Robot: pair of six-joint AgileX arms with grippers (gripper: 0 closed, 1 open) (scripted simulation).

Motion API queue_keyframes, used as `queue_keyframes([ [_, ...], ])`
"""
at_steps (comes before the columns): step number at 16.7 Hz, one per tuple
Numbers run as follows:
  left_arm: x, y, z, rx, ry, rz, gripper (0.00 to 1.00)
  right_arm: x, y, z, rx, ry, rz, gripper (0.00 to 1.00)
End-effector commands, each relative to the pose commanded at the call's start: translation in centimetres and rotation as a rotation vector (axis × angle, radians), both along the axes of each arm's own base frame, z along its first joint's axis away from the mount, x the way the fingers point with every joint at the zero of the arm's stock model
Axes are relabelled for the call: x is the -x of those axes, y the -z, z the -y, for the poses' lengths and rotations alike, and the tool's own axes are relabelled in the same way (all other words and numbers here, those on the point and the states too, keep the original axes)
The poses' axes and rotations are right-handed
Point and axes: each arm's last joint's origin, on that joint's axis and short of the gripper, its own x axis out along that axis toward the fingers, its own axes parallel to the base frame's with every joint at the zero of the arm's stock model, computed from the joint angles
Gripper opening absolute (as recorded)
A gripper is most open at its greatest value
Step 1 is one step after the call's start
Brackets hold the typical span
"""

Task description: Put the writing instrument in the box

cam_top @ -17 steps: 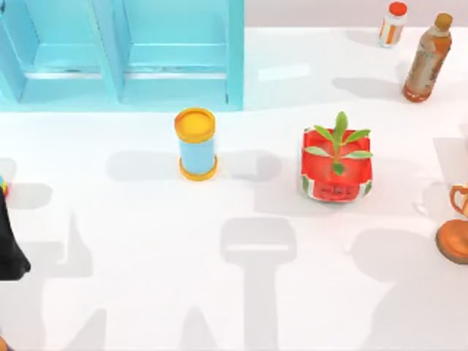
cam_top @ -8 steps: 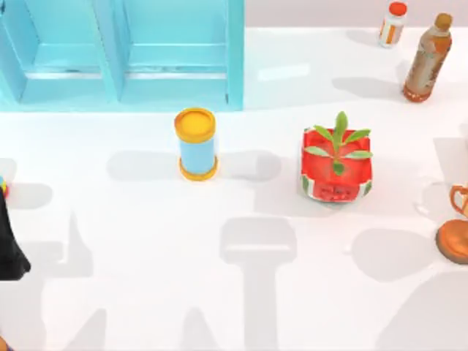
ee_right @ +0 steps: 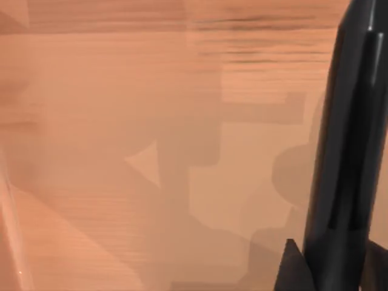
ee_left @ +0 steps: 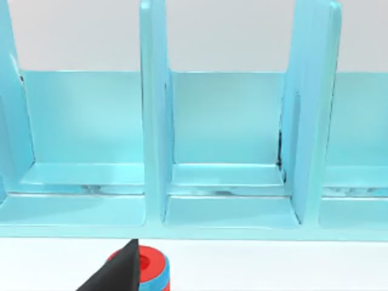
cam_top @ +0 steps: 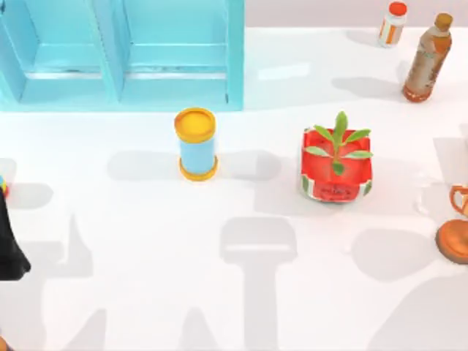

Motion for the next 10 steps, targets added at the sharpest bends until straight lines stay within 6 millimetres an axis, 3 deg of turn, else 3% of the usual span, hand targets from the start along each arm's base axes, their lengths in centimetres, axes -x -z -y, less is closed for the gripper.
queue_keyframes([
  [7,0.0,0.0,0.0,0.0,0.0,0.0,1.0,-1.8,4.2,-1.5,-0.014,-0.03,-0.08,0.0],
  [10,0.0,0.0,0.0,0.0,0.0,0.0,1.0,-1.9,4.5,-1.7,-0.015,-0.037,-0.086,0.0],
])
